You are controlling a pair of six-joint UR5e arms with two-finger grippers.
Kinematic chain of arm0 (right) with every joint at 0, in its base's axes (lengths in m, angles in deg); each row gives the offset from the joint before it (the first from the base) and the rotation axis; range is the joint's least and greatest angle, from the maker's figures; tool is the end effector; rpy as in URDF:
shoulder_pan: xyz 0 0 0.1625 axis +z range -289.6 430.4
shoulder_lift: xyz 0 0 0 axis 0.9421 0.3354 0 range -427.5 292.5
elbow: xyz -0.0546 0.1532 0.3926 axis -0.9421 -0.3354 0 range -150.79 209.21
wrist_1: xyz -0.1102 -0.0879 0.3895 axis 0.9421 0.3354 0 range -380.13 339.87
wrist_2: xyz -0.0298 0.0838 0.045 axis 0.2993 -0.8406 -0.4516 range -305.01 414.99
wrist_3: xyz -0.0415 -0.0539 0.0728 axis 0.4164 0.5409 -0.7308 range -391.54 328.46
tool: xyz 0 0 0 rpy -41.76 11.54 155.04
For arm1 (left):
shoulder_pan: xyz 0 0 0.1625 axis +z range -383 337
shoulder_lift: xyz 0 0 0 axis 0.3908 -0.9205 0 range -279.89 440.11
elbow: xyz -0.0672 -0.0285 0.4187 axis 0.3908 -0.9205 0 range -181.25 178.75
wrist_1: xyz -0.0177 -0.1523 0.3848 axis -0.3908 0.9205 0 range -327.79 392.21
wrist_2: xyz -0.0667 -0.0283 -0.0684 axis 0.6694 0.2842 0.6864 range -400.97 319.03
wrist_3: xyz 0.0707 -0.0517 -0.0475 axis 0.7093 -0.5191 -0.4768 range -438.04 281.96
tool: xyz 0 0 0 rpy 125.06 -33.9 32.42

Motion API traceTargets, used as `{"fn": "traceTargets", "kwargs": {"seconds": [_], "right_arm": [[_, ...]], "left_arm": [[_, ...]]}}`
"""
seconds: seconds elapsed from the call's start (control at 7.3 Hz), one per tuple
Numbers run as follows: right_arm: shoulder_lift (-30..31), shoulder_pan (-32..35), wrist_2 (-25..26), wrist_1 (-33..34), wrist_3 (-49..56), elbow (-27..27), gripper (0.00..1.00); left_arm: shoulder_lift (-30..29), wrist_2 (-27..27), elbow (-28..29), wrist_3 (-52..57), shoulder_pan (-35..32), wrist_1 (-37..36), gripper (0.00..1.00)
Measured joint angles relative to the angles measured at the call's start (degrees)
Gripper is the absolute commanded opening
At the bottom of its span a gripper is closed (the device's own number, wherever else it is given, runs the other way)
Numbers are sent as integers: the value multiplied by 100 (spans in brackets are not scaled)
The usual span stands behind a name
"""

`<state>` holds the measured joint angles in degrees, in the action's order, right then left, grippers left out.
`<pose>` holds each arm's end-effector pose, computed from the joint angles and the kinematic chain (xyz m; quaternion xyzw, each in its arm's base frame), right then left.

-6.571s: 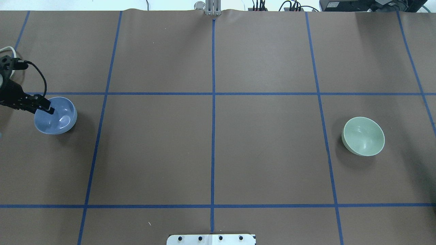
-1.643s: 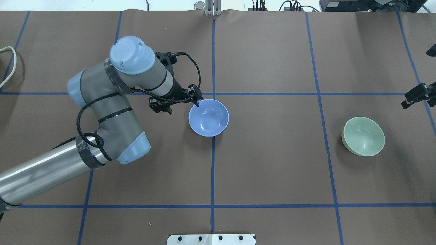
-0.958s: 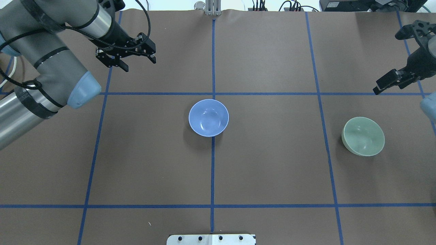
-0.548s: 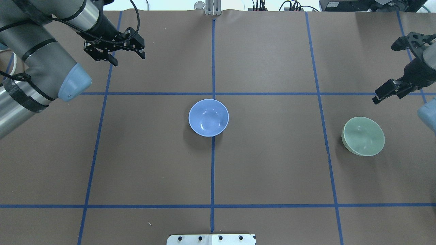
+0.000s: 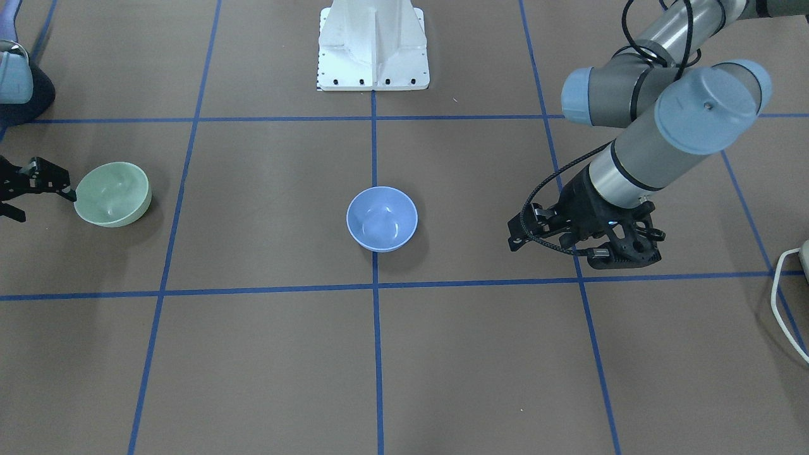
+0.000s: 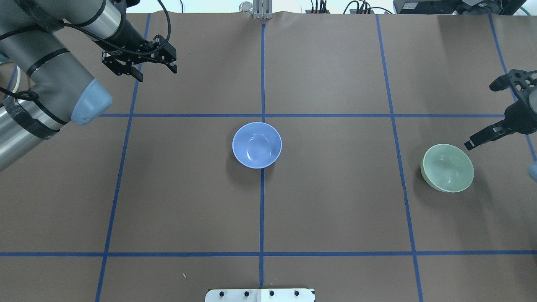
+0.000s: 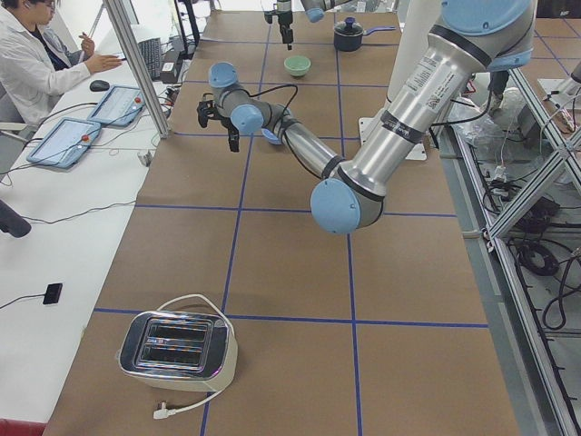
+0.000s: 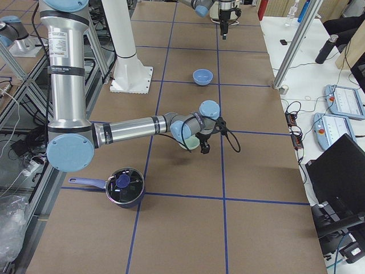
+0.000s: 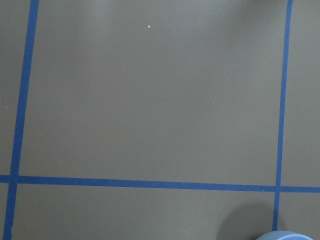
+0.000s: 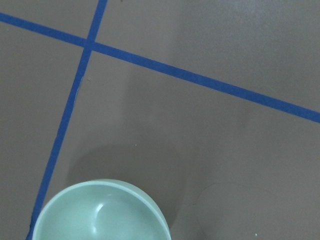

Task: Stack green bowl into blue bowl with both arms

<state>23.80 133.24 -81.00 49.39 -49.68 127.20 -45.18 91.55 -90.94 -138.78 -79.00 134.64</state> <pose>-0.1735 -0.4732 0.5578 0.0533 -0.4337 -0.1618 0.8848 0.3304 -0.6075 0.2609 0.0095 0.5005 -0.0554 0.8639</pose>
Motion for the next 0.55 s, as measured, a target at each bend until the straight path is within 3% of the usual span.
{"fn": "traceTargets", "kwargs": {"seconds": [0.41, 0.55], "right_arm": [[87, -312, 59, -207, -166, 1, 79], [94, -437, 188, -215, -149, 11, 79]], "left_arm": [[-3, -7, 14, 0, 4, 4, 97], [-4, -7, 18, 0, 2, 4, 97]]}}
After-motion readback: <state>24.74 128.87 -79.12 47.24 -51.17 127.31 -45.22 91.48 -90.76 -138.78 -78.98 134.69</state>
